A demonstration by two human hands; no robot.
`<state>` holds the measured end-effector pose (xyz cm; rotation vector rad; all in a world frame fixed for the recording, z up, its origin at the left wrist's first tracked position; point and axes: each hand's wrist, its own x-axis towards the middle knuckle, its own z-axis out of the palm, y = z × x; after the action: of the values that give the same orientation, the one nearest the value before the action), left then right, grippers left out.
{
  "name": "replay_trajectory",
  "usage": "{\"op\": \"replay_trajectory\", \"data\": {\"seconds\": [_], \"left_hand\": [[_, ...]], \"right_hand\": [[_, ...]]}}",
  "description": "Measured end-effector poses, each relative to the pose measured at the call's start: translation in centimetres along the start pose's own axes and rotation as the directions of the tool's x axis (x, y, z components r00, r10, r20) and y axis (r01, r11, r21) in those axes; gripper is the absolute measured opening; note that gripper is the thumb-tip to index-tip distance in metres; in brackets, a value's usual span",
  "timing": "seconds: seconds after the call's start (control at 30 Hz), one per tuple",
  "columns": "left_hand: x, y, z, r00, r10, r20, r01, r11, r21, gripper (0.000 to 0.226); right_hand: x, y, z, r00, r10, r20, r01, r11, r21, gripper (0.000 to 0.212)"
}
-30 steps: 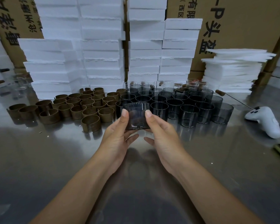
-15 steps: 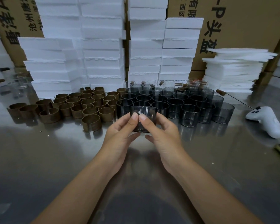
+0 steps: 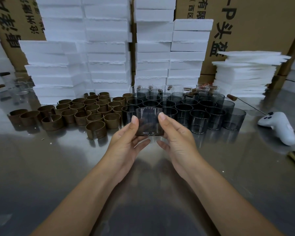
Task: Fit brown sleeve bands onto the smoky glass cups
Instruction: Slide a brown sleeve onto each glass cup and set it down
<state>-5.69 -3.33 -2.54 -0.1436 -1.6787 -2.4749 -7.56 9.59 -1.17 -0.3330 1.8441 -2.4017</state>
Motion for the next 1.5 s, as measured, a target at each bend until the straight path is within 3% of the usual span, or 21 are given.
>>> {"op": "replay_trajectory", "data": {"seconds": [0.13,0.27,0.37,0.5,0.83,0.93,1.03,1.2,1.33,1.5], "left_hand": [[-0.18,-0.11,0.29,1.000,-0.001,0.029,-0.003,0.991,0.134,0.038],[-0.11,-0.25,0.26,0.999,0.016,-0.028,-0.012,0.991,0.136,0.040],[-0.25,-0.26,0.36,0.999,0.009,-0.032,-0.005,0.992,0.124,0.054],[-0.36,-0.31,0.37,0.998,-0.008,-0.055,0.016,0.990,0.140,0.068],[0.03,-0.24,0.24,0.999,-0.033,-0.022,0.035,0.997,0.065,0.035],[0.05,-0.19,0.21,0.999,-0.053,-0.008,0.053,0.998,0.016,0.034],[0.10,-0.37,0.05,0.999,-0.030,-0.011,0.030,0.999,0.042,0.044],[-0.13,-0.45,0.09,0.994,-0.026,0.103,0.003,0.977,0.212,0.068],[-0.13,-0.81,-0.07,0.998,-0.003,0.059,-0.013,0.960,0.278,0.068],[0.24,-0.62,-0.10,0.998,0.002,-0.068,0.011,0.982,0.191,0.077]], "right_hand": [[-0.14,0.10,0.23,0.999,0.005,0.046,-0.003,0.998,-0.055,0.042],[-0.15,0.40,0.37,0.999,-0.023,-0.024,0.022,0.999,-0.044,0.053],[-0.26,0.61,0.60,0.995,-0.066,-0.069,0.063,0.997,-0.045,0.053],[-0.21,0.65,0.63,0.995,-0.091,-0.041,0.089,0.994,-0.055,0.065],[0.03,0.56,0.13,0.993,-0.099,0.063,0.099,0.995,0.014,0.061],[0.04,0.54,0.06,0.995,-0.068,0.077,0.065,0.997,0.039,0.047],[0.10,0.68,0.04,0.997,-0.069,0.023,0.069,0.997,0.019,0.034],[0.36,0.87,0.10,0.993,-0.050,-0.109,0.051,0.999,0.001,0.025],[0.38,0.78,0.09,0.995,-0.003,-0.096,-0.003,0.998,-0.069,0.033],[0.11,1.01,0.33,0.993,-0.067,0.093,0.076,0.993,-0.090,0.056]]}}
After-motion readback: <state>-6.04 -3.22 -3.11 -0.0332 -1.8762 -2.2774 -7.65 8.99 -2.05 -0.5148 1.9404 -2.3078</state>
